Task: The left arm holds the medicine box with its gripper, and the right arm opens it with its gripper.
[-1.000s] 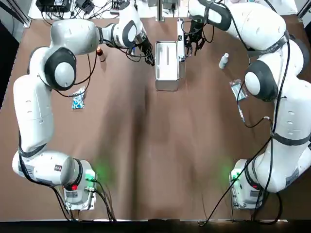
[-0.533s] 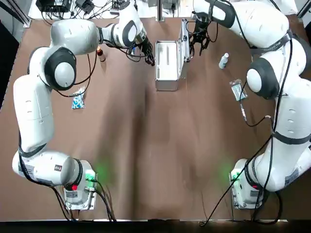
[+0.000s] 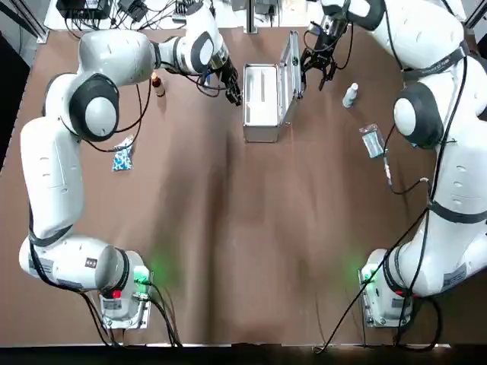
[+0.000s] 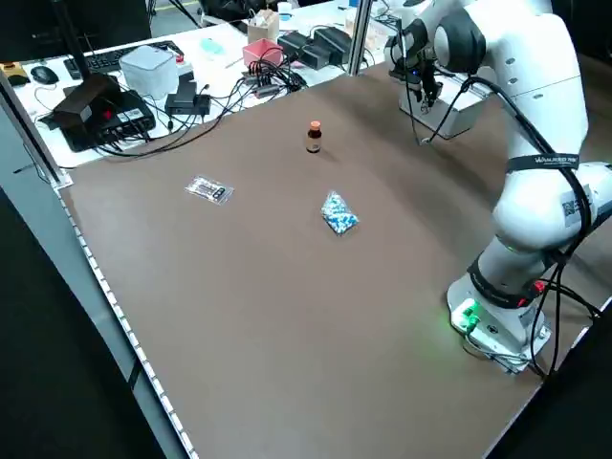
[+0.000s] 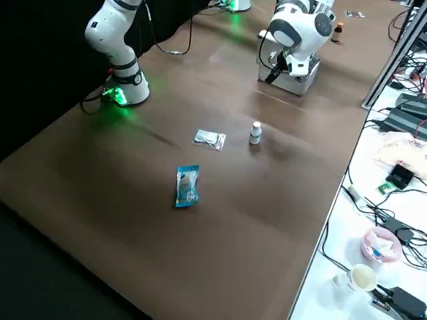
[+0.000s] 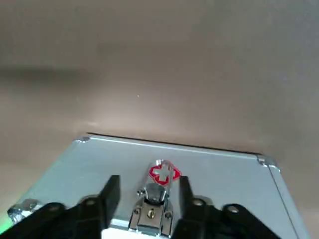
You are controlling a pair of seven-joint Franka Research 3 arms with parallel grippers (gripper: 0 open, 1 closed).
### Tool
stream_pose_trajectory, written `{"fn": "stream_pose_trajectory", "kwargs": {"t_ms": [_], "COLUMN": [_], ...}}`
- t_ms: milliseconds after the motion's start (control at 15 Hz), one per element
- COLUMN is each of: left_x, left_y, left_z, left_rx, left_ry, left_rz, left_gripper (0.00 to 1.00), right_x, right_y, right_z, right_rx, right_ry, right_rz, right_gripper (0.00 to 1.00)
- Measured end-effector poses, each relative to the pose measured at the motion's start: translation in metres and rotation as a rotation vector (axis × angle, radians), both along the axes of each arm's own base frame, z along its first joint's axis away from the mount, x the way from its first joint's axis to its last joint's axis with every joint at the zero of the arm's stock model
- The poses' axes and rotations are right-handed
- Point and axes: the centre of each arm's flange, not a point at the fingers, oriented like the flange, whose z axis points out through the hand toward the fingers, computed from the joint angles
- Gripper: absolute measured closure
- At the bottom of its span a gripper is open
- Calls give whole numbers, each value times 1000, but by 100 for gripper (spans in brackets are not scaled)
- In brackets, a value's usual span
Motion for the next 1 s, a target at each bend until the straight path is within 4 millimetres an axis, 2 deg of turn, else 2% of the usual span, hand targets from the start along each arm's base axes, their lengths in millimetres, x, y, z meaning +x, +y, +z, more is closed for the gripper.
{"fn": "stream_pose_trajectory", "kwargs": {"t_ms": [200,333,400,600,800,867,1000], "left_x": [2,7,11,25,33,38,46], "left_y": [7,15,21,49,81,111,149], "left_z": [6,21,33,80,126,150,167], "left_rx": [20,31,35,66,94,106,110], "left_ry": [24,23,15,-48,-107,-128,-142], "left_rz": [-13,-14,-11,-22,-150,-250,-334], "left_gripper": [21,4,0,0,0,0,0], "right_x": [-1,1,2,11,25,31,31], "right_y": [-19,-36,-46,-83,-145,-191,-219], "right_z": [3,5,7,21,45,65,99], "right_rx": [122,187,207,224,171,99,8], "right_ry": [64,96,110,113,63,9,-52], "right_rz": [-3,-18,-28,-53,-93,-97,-85], "right_gripper": [2,2,2,2,1,1,1]}}
